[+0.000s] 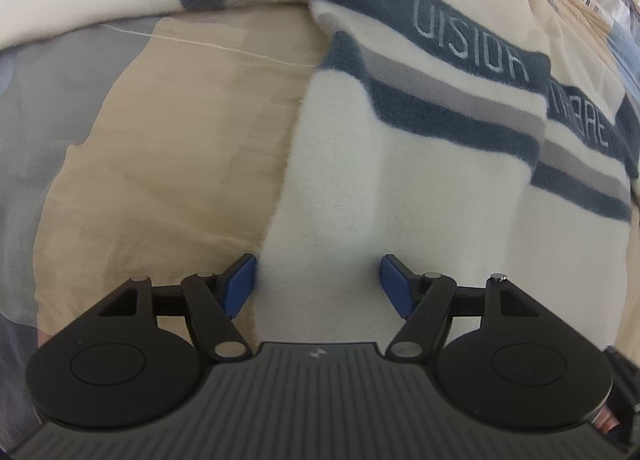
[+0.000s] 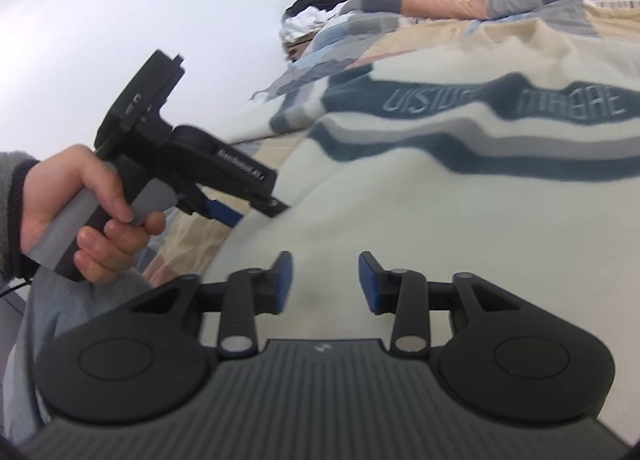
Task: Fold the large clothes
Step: 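Move both open grippers over the folded fleece near its printed lettering, then grasp the fleece edge with the right gripper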
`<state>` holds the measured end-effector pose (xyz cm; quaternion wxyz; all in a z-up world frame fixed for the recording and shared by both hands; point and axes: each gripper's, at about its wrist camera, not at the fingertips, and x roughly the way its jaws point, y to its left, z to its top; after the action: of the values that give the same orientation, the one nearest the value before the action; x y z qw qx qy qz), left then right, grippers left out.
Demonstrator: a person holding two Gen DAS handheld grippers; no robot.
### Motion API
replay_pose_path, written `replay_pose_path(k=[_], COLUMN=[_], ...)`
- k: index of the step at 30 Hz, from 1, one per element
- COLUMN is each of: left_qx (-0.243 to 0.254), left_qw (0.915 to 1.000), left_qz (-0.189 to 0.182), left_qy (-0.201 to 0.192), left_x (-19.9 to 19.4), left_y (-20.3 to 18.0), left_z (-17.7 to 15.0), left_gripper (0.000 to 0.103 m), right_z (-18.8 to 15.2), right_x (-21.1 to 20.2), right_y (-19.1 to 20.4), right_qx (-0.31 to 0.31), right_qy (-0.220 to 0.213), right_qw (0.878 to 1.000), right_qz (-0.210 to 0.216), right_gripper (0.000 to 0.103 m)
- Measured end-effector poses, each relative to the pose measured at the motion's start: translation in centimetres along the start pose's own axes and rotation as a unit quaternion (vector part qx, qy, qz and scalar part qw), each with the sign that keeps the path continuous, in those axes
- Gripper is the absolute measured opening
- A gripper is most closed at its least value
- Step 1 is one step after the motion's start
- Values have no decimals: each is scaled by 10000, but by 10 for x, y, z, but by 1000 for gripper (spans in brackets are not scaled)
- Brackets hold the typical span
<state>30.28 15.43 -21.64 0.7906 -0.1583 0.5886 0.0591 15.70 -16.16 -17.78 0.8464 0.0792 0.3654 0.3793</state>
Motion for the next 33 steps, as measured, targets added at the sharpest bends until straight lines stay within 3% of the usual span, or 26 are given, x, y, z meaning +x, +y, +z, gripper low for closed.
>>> replay_pose_path(k=[6, 9, 12, 17, 18, 21, 24, 33], left_qx=[-155, -264, -387, -652, -701, -824, -803, -529], left_qw=[9998, 9996, 9991, 9976, 9972, 9961, 9962, 9978], left_qz=[-85, -82, -60, -30, -32, -54, -48, -192], left_qy=[-32, -82, -130, -248, -268, -296, -330, -355], left_x=[-6, -13, -21, -37, -39, -43, -43, -35], left_y=[7, 11, 17, 33, 37, 42, 39, 24], left_z=[-2, -5, -8, -13, -14, -16, -17, -16], left_gripper=[73, 73, 73, 73, 73, 73, 73, 73], right_z=[-3, -3, -7, -9, -9, -12, -10, -3], right_x=[26, 37, 49, 57, 58, 60, 56, 37], right_y=[18, 25, 38, 36, 37, 41, 37, 23], right_qx=[28, 40, -384, -380, -432, -765, -727, -428], right_qy=[130, 227, 404, 437, 447, 533, 483, 220], right_qw=[9996, 9989, 9983, 9982, 9980, 9955, 9960, 9984], right_qz=[260, 406, 146, 137, 124, -177, -198, -294], right_gripper=[74, 76, 77, 75, 70, 38, 23, 16])
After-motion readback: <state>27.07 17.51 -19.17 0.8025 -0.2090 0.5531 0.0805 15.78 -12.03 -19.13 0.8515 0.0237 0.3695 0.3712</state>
